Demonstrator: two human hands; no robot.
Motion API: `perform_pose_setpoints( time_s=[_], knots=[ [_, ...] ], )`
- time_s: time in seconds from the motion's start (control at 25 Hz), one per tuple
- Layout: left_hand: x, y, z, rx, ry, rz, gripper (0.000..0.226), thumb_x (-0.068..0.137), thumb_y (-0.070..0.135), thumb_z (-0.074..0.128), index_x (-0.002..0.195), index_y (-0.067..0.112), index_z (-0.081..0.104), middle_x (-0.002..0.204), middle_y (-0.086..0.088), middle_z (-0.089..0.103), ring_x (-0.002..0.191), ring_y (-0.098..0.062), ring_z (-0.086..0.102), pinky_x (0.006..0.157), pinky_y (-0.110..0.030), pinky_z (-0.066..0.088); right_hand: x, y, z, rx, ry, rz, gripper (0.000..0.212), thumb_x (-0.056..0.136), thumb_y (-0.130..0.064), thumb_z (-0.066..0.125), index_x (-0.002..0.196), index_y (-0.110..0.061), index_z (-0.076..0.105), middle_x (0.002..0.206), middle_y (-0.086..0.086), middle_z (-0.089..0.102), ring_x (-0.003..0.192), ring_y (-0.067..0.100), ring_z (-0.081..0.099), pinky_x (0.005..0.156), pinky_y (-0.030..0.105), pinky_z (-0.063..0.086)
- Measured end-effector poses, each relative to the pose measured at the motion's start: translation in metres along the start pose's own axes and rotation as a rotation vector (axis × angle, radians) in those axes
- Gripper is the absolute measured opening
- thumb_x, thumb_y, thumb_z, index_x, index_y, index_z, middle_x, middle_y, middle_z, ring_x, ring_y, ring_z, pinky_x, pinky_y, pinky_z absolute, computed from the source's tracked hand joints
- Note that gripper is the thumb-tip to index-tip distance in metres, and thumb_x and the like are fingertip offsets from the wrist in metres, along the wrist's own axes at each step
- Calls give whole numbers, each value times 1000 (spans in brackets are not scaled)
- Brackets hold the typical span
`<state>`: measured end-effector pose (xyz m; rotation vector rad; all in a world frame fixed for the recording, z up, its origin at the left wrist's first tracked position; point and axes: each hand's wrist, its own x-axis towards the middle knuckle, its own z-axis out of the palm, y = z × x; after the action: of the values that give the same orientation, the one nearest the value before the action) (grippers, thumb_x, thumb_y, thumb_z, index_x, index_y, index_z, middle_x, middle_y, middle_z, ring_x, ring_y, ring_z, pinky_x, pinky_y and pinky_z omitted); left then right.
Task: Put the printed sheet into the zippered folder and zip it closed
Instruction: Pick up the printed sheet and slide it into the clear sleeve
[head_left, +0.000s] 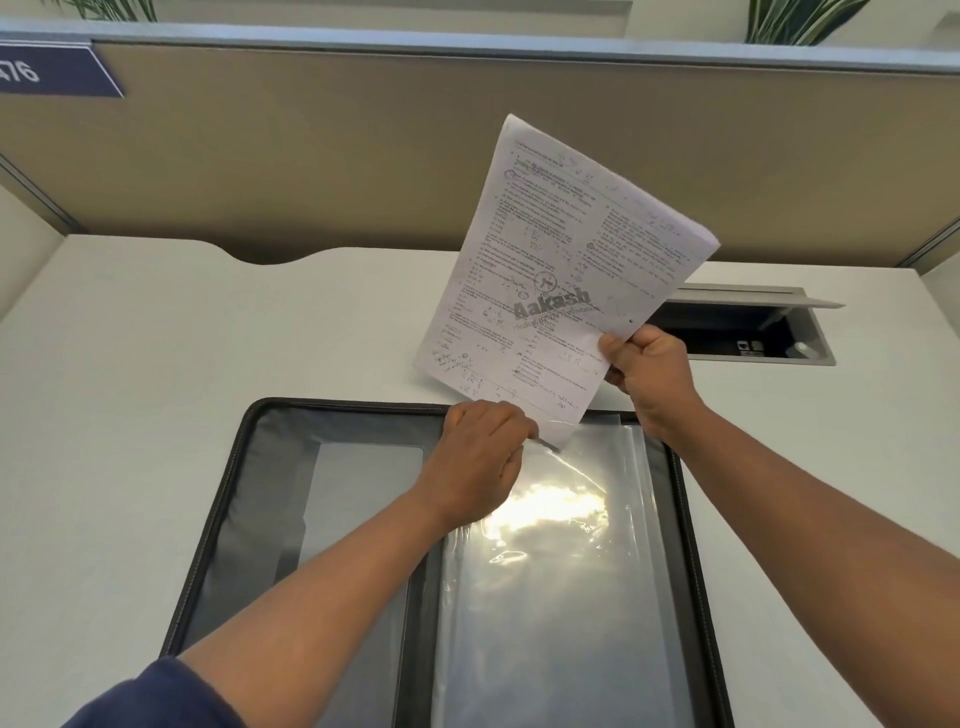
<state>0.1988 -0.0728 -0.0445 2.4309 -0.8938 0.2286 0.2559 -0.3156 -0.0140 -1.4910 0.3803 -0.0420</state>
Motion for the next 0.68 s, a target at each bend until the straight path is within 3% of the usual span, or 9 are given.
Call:
perform_pose_setpoints(
  time_s=[0.16,0.32,0.44,0.6,0.68],
  knots=[
    [3,-1,-2,17,15,-20,27,85,6,67,109,19,66,105,6,65,95,-20,58,85,-36,33,1,-1,-9,-33,-56,70,19,98,-5,65,101,-21,75,105,-6,81,98,17,77,77,33,64],
    [5,-2,-4,50,-36,-74,33,91,19,64,123,17,64,114,5,66,100,-21,59,87,-40,37,3,-4,-36,-81,-103,160,18,97,-3,65,104,-16,75,104,-4,81,94,18,78,70,31,64],
    [10,-5,-8,84,-48,-108,32,96,26,55,126,17,62,101,5,68,92,-23,60,85,-44,37,2,-3,-52,-65,-113,193,19,98,-2,63,107,-15,74,106,-3,81,94,18,78,68,30,64],
    [18,-19,-17,109,-91,-280,31,100,33,39,123,23,58,83,8,66,87,-22,57,86,-41,32,4,1,-60,-57,-120,215,20,98,-2,63,108,-15,73,106,-4,81,94,19,78,67,31,64],
    [23,-29,-18,1,-70,-441,30,102,33,41,128,24,54,90,8,66,89,-20,58,88,-40,32,4,2,-62,-57,-125,218,21,98,-1,62,108,-16,74,106,-4,81,95,19,78,67,29,63]
  ],
)
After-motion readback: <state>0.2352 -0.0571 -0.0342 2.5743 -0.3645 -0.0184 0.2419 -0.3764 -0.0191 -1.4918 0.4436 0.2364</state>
